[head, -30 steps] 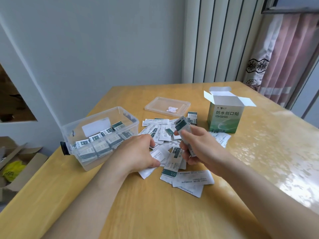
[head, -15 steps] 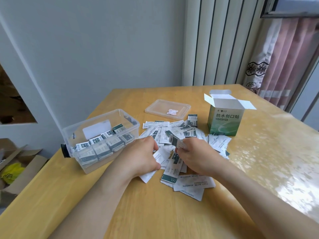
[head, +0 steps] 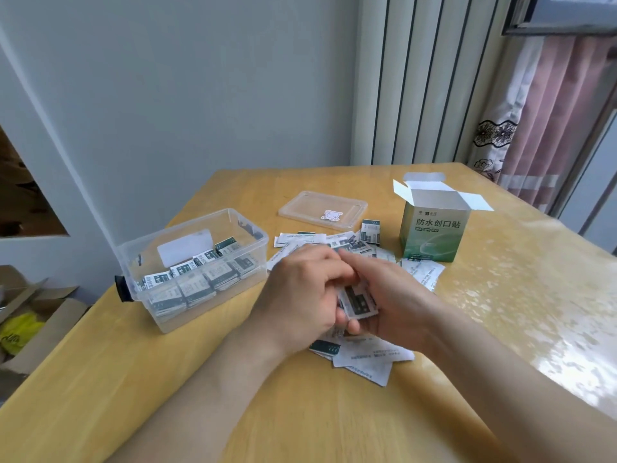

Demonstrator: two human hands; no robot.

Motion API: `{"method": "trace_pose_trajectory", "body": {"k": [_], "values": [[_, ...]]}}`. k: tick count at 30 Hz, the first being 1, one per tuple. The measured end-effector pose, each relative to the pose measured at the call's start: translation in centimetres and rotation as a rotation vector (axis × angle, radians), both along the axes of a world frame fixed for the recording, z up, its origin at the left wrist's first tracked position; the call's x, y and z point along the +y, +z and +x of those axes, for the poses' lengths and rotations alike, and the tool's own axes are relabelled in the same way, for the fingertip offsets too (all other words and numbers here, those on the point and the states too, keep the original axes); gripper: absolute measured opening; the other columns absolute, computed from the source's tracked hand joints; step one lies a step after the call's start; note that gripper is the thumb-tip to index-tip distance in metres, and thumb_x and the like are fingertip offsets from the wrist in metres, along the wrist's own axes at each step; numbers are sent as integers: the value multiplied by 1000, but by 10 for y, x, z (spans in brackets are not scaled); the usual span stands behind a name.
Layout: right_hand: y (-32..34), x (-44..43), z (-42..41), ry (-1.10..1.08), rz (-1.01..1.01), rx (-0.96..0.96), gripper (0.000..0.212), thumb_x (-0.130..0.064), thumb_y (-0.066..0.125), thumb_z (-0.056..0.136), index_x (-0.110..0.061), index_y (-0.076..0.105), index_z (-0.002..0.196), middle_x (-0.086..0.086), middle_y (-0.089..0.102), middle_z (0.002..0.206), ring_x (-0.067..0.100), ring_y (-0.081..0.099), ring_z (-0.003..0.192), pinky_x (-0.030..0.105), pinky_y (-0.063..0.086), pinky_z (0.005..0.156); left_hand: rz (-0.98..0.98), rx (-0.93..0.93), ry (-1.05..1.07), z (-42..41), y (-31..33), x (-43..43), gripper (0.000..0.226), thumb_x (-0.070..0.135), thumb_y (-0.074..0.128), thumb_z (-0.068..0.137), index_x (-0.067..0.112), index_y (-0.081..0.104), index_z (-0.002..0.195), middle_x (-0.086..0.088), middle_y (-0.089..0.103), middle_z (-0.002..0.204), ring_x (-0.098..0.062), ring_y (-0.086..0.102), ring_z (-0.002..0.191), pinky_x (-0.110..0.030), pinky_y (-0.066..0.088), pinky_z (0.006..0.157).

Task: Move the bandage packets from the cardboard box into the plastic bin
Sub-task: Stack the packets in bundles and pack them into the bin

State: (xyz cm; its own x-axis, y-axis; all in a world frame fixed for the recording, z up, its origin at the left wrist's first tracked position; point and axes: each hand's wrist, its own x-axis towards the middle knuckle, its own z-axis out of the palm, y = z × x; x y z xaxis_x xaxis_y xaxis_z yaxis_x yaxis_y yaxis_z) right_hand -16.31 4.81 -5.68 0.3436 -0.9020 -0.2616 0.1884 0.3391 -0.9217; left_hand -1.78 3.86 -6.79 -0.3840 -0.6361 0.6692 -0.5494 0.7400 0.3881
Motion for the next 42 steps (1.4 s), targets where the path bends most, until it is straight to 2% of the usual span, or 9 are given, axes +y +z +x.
{"method": "trace_pose_trajectory", "body": {"k": [5, 7, 9, 11, 18, 25, 34, 39, 42], "values": [[0, -6, -8, -222, -94, 27, 24, -21, 43, 102, -5, 60, 106, 7, 57, 67, 16, 47, 47, 22, 38, 39, 384, 166, 47, 8, 10, 1, 24, 9, 58, 81, 26, 75, 87, 11, 71, 82, -4, 63, 71, -22, 53, 71], [1, -7, -13, -274, -147, 50, 26, -22, 42, 102, -5, 60, 111, 5, 55, 64, 14, 45, 46, 21, 35, 40, 441, -123, 207, 9, 9, -2, 24, 39, 67, 84, 30, 67, 106, 13, 67, 101, -7, 61, 91, -27, 50, 81], [1, -8, -16, -317, -188, 94, 28, -23, 43, 102, -4, 60, 112, 3, 51, 61, 15, 44, 47, 21, 34, 41, 505, -518, 323, 7, -1, -1, 66, 70, 59, 75, 32, 51, 128, 9, 53, 122, -14, 47, 116, -32, 42, 93], [1, -8, -17, -324, -223, 182, 30, -25, 44, 101, -2, 60, 111, 4, 49, 62, 18, 45, 50, 24, 35, 43, 529, -604, 321, -2, -6, 2, 80, 75, 56, 73, 30, 40, 138, 5, 44, 132, -17, 37, 126, -34, 37, 98], [-3, -11, -16, -263, -314, 416, 25, -20, 45, 100, 0, 59, 103, 4, 45, 61, 19, 44, 49, 25, 36, 44, 691, -203, 184, -8, -11, -1, 63, 37, 76, 77, 34, 48, 133, 6, 61, 124, -15, 57, 114, -30, 47, 90], [-3, -2, -6, -161, -52, 83, 35, -41, 48, 98, -10, 62, 108, 8, 59, 65, 19, 54, 50, 23, 39, 40, 694, 673, -80, -4, 7, 1, 29, 9, 73, 83, 17, 52, 101, -2, 73, 69, -17, 67, 55, -27, 51, 45], [-4, 1, 6, 1, -3, -61, 56, -64, 42, 91, -12, 62, 101, 9, 56, 64, 20, 49, 49, 18, 31, 34, 337, 390, 48, -15, -12, 0, 14, 38, 64, 88, 30, 59, 98, 16, 54, 91, -27, 62, 85, -51, 57, 60], [-1, 5, 4, 24, -62, 4, 55, -64, 46, 88, -15, 65, 104, 6, 58, 67, 18, 54, 54, 21, 36, 40, 341, 371, 65, -13, -11, -1, 64, 23, 76, 79, 36, 42, 132, 19, 40, 116, -12, 42, 120, -47, 53, 86], [1, 7, 4, 37, -109, 93, 29, -40, 55, 95, -11, 59, 90, 8, 52, 64, 18, 51, 51, 24, 36, 42, 503, 257, -79, -4, -8, -3, 74, 25, 72, 75, 41, 37, 139, 16, 41, 132, -8, 41, 128, -37, 51, 94]]}}
